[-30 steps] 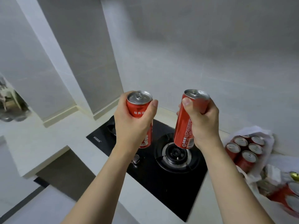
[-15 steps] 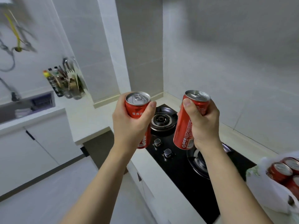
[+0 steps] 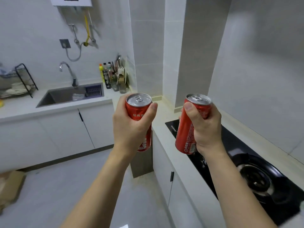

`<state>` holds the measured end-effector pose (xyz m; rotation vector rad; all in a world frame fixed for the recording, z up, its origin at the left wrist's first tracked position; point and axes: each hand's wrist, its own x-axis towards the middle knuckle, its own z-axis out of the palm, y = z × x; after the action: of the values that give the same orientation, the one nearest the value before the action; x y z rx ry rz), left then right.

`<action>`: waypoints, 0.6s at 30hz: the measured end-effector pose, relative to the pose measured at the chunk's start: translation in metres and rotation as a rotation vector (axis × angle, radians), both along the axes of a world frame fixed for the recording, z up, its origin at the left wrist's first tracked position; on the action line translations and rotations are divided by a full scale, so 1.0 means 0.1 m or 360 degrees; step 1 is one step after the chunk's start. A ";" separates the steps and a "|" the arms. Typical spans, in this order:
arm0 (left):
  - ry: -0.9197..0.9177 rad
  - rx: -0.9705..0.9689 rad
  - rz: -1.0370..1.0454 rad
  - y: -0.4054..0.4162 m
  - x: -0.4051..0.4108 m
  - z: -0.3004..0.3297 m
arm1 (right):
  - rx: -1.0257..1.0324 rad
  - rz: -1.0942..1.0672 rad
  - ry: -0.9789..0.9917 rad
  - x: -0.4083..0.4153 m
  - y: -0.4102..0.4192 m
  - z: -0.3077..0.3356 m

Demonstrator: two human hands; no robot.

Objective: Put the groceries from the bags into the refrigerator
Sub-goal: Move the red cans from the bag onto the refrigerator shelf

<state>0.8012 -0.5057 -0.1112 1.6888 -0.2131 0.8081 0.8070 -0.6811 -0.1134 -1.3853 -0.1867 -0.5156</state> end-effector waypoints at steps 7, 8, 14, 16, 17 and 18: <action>-0.0008 0.0014 0.0241 0.68 -0.33 -0.02 | -0.0030 0.0260 0.0033 -0.04 0.73 -0.02; -0.0010 0.0006 0.0288 0.76 -0.37 -0.02 | -0.0049 0.0305 0.0043 -0.03 0.82 -0.03; -0.0050 -0.0062 0.0582 1.11 -0.61 -0.01 | -0.0162 0.0615 0.0070 0.01 1.28 -0.02; -0.0058 -0.0048 0.0698 1.20 -0.72 0.00 | -0.0181 0.0719 0.0062 0.02 1.43 0.01; -0.0051 -0.0042 0.0756 1.24 -0.78 0.00 | -0.0186 0.0773 0.0054 0.02 1.50 0.02; -0.0044 -0.0044 0.0810 1.29 -0.83 0.01 | -0.0194 0.0830 0.0040 0.01 1.57 0.04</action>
<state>0.7182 -0.3771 -0.1106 1.7283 0.2207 1.2017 0.8084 -0.5241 -0.1099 -1.3932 -0.5485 -0.0527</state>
